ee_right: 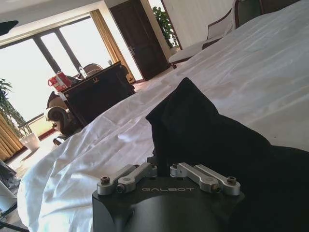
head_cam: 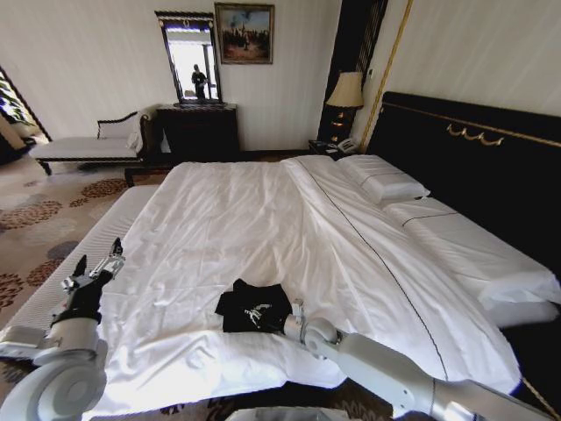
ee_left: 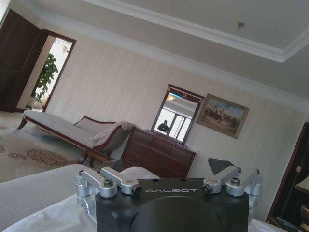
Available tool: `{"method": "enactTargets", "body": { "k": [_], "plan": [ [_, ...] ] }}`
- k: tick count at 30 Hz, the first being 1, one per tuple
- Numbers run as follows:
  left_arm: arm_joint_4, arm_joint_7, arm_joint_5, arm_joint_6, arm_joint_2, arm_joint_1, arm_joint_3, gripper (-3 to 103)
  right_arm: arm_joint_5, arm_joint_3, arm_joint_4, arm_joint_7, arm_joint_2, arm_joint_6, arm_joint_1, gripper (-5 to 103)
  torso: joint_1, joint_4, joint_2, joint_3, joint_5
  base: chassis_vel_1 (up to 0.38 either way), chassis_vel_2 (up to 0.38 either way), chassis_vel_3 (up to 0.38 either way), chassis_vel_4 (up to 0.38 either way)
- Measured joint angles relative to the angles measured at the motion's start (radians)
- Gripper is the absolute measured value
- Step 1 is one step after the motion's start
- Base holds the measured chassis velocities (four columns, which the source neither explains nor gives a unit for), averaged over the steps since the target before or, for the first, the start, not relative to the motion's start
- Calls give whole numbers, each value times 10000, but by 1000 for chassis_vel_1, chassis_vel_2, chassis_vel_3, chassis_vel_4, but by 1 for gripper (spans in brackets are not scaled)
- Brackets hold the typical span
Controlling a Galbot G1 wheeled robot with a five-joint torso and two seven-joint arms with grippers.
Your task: Fold the clothes on the bed.
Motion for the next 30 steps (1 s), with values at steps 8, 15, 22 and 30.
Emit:
{"method": "enactTargets", "body": {
  "k": [8, 15, 22, 30],
  "plan": [
    [144, 1, 94, -1, 15, -8, 57, 100, 381, -19, 358, -1169, -40, 1355, -44, 41, 0, -1, 0, 0, 0, 0, 0, 0, 0],
    [178, 6, 155, 0, 14, -5, 84, 100, 1694, 116, 129, -219, 226, 760, 282, 57, 0, 0, 0, 0, -1, 0, 0, 0, 0],
    [185, 11, 160, -27, 22, 63, -82, 100, 2057, -157, -790, 1291, 1043, 24, 632, 90, 0, -1, 0, 1, -2, 0, 0, 0, 0],
    [205, 13, 151, -66, 21, 127, -263, 100, 1740, -660, -1876, 1532, 2490, -219, 888, 100, 0, 0, 0, 2, -1, 0, 0, 0, 0]
  ]
}}
